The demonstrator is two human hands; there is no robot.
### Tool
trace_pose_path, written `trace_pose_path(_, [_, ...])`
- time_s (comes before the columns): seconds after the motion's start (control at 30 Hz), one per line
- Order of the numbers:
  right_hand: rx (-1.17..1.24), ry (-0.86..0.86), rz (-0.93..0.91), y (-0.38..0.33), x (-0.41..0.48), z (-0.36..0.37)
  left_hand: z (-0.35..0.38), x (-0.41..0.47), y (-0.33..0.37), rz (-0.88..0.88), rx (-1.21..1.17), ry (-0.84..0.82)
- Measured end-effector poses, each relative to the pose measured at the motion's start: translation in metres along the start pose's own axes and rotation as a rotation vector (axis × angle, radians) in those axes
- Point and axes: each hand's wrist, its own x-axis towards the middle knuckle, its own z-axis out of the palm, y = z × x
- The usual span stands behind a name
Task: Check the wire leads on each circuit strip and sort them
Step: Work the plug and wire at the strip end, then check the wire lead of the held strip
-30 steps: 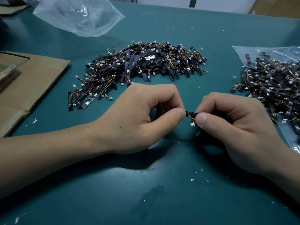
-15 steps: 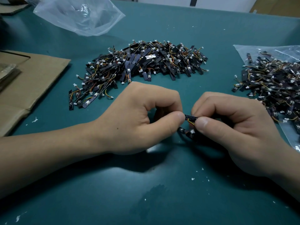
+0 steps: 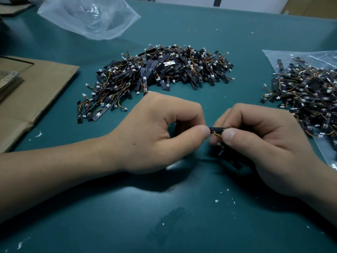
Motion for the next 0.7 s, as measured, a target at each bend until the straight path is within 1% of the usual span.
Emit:
trace_pose_path(0.17, [-0.042,0.003,0.008,0.0017,-0.0006,-0.0013,-0.0005,0.0011,-0.0006,-0.008,0.003,-0.019])
trace_pose_path(0.27, [-0.05,0.028,0.001,0.002,-0.0012,-0.0019,-0.0005,0.0012,-0.0014,-0.022,-0.023,0.004])
trace_pose_path(0.43, [-0.026,0.021,-0.006,0.001,0.0002,-0.0012,0.0,0.0009,-0.0002,-0.024,0.001,0.01])
trace_pose_path(0.53, [-0.062,0.033,-0.003,0.0017,-0.0006,-0.0011,-0.0006,0.0006,0.0002,-0.025,0.002,0.022])
trace_pose_path(0.7, [-0.051,0.043,0.004,0.0026,-0.0015,-0.001,-0.0023,0.0007,-0.0009,-0.043,-0.047,0.012])
